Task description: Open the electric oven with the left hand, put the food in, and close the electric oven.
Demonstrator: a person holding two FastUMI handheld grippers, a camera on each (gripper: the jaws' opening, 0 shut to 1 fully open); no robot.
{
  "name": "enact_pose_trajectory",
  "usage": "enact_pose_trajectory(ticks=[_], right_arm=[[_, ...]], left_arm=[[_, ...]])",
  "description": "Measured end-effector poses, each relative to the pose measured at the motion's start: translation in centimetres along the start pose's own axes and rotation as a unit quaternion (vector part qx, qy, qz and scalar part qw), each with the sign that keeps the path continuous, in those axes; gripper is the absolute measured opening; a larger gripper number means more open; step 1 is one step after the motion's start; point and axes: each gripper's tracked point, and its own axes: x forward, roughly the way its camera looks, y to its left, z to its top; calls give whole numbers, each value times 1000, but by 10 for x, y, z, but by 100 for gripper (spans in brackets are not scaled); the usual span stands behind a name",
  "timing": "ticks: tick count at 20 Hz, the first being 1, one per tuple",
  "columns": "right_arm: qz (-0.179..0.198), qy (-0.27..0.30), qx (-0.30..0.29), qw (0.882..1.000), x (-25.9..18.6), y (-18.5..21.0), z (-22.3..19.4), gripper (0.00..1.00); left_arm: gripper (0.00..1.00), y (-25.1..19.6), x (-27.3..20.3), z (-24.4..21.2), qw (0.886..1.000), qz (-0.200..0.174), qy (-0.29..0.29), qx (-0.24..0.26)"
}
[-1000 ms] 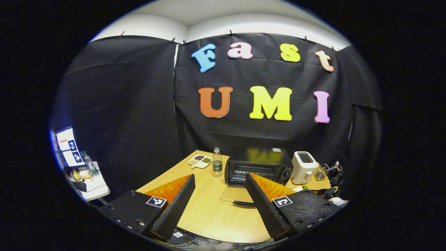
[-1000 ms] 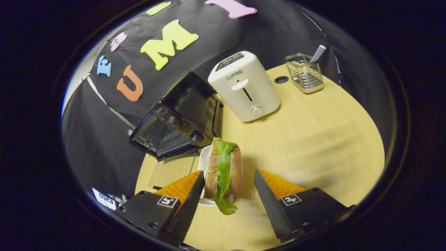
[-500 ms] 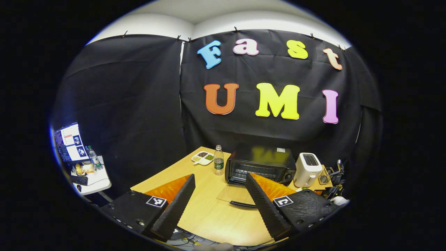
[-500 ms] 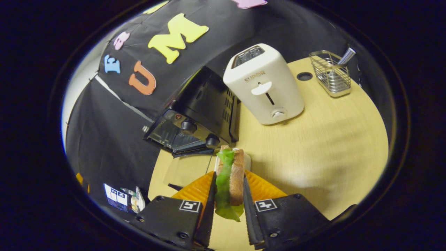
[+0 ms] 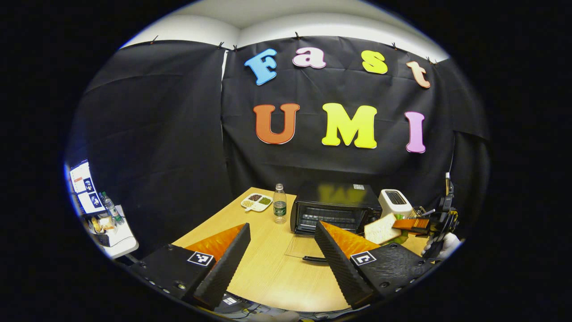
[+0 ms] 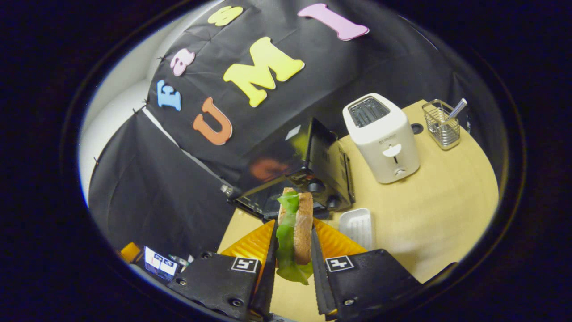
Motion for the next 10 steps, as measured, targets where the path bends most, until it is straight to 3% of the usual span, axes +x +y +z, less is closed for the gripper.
enact_pose_trajectory(ticks=[6, 10], right_arm=[[-9, -83, 97, 992, 56, 54, -42, 41], [-32, -128, 140, 981, 107, 62, -63, 41]], left_arm=[[95, 33, 7, -1, 997, -53, 17, 47], [95, 53, 10, 6, 996, -72, 17, 48]])
